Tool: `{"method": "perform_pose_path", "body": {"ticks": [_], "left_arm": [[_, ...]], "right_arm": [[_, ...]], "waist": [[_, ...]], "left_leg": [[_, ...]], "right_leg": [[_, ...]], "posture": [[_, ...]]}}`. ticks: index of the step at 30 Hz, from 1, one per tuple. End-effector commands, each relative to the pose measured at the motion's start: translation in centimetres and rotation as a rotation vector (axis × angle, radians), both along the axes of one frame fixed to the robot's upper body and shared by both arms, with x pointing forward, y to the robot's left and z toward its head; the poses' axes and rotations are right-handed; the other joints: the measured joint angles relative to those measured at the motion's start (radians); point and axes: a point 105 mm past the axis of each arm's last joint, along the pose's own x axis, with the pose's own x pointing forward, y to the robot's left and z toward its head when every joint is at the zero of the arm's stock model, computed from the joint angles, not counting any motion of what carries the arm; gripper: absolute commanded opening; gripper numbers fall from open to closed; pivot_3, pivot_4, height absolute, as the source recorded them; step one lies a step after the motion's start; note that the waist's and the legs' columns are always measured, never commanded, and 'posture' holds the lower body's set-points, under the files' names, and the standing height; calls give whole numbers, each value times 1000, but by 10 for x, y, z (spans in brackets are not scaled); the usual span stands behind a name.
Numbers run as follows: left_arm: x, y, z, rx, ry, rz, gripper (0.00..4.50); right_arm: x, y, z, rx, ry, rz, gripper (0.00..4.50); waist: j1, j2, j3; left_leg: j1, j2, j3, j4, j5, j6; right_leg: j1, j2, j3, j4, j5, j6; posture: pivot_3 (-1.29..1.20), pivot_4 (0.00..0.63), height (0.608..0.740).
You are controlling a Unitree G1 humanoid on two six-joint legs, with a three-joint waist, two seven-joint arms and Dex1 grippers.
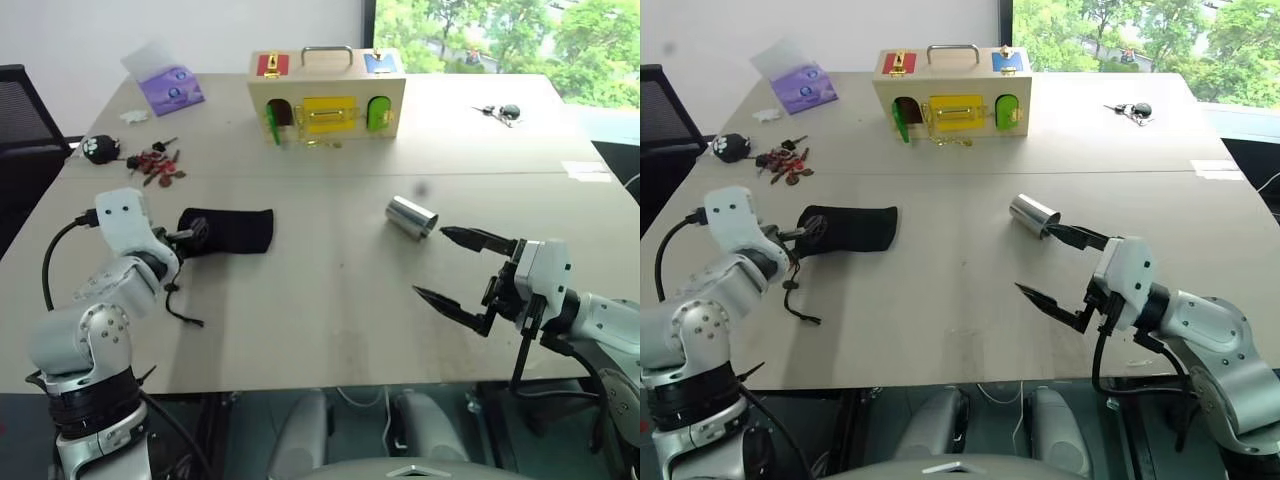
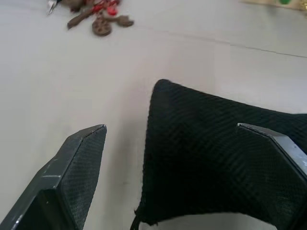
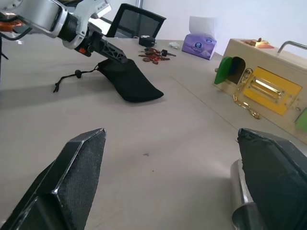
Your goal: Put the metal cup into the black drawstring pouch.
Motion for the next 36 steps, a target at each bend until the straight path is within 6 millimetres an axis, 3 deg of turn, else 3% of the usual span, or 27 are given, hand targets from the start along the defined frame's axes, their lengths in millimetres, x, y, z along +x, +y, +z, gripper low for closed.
{"method": "perform_pose_path", "body": {"ticks": [1, 3, 6, 13, 14, 15, 17, 19, 21, 24, 27, 31, 33, 35, 36], "left_arm": [[3, -8, 11, -75, -24, -69, 4494], [6, -13, 14, -129, -28, -95, 4494], [7, -15, 11, -186, 9, -94, 3676], [7, -10, 8, -255, 54, -22, 321], [8, -8, 15, -210, 33, -17, 106], [9, -2, 27, -145, -21, 1, 106], [10, 7, 71, 155, -212, 17, 106], [5, -16, 106, 585, -369, -105, 106], [-1, -48, 114, 944, -459, -251, 106], [-4, -79, 82, 1217, -445, -453, 106], [-6, -87, 50, 1325, -398, -563, 106], [-7, -93, -25, 1457, -226, -773, 106], [-8, -95, -36, 1394, -228, -823, 332], [-9, -95, -25, 1264, -280, -781, 896], [-14, -98, -27, 1212, -277, -827, 1390]], "right_arm": [[-2, 2, 8, -2, -49, -4, 4487], [-1, 3, 7, -5, -52, -11, 4487], [-1, 3, 6, -11, -56, -17, 4500], [4, 2, 5, -11, -64, -43, 4500], [5, 1, 5, -11, -64, -47, 4500], [5, 1, 5, -7, -63, -50, 4500], [6, 0, 7, 1, -65, -57, 4500], [6, 0, 7, 2, -68, -59, 4500], [6, 0, 7, 3, -69, -60, 4500], [5, 0, 7, 4, -70, -61, 4500], [4, 1, 8, 8, -74, -67, 4500], [3, -1, 10, 14, -76, -90, 4500], [1, -1, 10, 10, -78, -96, 4500], [0, -1, 9, 8, -80, -99, 4500], [-1, -1, 10, 10, -79, -102, 4500]], "waist": [[0, 0, 0], [0, 0, 0], [-1, 0, 0], [-1, 0, 0], [-1, 0, 0], [-2, 0, 0], [-3, -1, 0], [-7, -2, 1], [-2, -1, 0], [17, 4, -3], [14, 4, -2], [2, 4, -2], [1, 4, -2], [0, 3, -1], [0, 3, -1]], "left_leg": [[0, 0, 0, 0, 0, 0], [0, 0, 0, 0, 0, 0], [0, 0, 0, 0, 0, 0], [0, -1, 0, 0, 0, -1], [0, -1, 0, 0, 1, -1], [0, -1, 0, 0, 1, -2], [0, -1, 0, 0, 2, -4], [0, 0, 1, -1, 2, -5], [1, 0, 3, -3, 2, -5], [1, -2, 3, -6, 2, -4], [1, -3, 4, -6, -1, 1], [1, -2, 5, -6, -1, 1], [0, -2, 6, -6, -1, 1], [0, 0, 6, -5, -1, 1], [0, 0, 5, -4, -1, 2]], "right_leg": [[0, 0, 0, 0, 0, 0], [0, 0, -1, 0, 0, 0], [0, 0, 0, 1, 0, 0], [0, 0, 0, 1, 0, 0], [0, 0, 0, 1, 0, 0], [0, 0, 0, 1, 0, 0], [0, 0, 0, 1, 0, 0], [-2, 0, 3, 1, 0, -1], [-2, -1, 4, -1, 0, -1], [-1, -11, 4, -2, 0, -1], [-2, -11, 4, -2, 0, 0], [-2, -6, 2, -1, 0, -1], [-2, -2, 2, -1, 0, 0], [-2, -3, 2, -1, 0, 0], [-2, -3, 2, -1, 0, 0]], "posture": [[0, 150, 740], [0, 150, 740], [0, 150, 740], [0, 150, 740], [0, 150, 740], [0, 150, 740], [0, 150, 740], [0, 150, 740], [0, 150, 740], [0, 150, 740], [0, 150, 740], [0, 150, 740], [0, 150, 740], [0, 150, 740], [0, 150, 740]]}}
